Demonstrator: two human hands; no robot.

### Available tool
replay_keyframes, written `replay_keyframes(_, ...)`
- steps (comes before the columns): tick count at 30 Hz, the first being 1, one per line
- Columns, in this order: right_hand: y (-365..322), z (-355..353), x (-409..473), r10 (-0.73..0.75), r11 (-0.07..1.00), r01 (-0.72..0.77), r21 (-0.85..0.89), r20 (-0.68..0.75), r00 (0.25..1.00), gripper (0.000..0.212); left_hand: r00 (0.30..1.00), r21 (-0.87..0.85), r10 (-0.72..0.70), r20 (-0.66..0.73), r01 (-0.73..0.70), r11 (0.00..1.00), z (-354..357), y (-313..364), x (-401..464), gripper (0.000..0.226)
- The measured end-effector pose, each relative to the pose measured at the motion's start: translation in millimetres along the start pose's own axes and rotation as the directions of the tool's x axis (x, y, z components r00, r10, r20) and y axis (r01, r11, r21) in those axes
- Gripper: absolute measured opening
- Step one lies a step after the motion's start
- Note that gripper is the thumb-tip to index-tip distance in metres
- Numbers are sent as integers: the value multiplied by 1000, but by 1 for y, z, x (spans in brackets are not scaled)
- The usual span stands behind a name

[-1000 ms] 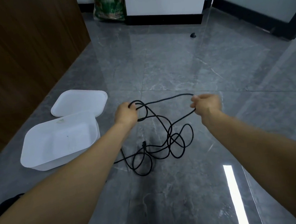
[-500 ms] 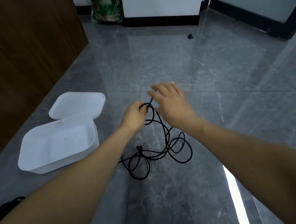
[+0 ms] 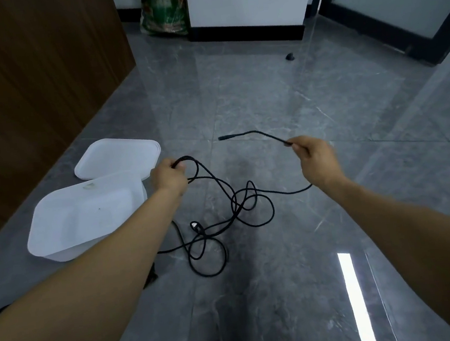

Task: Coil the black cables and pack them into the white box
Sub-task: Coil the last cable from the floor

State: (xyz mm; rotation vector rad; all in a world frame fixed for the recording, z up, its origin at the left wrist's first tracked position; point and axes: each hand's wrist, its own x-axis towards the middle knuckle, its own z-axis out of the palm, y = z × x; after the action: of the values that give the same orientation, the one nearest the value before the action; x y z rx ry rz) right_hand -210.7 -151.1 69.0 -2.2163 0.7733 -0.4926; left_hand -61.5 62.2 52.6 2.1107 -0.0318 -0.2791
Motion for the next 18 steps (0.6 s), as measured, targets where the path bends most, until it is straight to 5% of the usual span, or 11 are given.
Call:
replay_keyframes(6,-7,11,1,38,979,-12,-202,126,991,31,989,-118,144,40,-138,983,6,11,-9,2)
replay_keyframes(13,-41,40,-14,-19,816,238,-526,387,922,35,900,-173,391,193,-361,916,13,25,-22,5)
replay_keyframes(18,-47,52,-14,56,869,98,-486,293,954,35,810,-258,488,325,-420,870,18,34,-31,7)
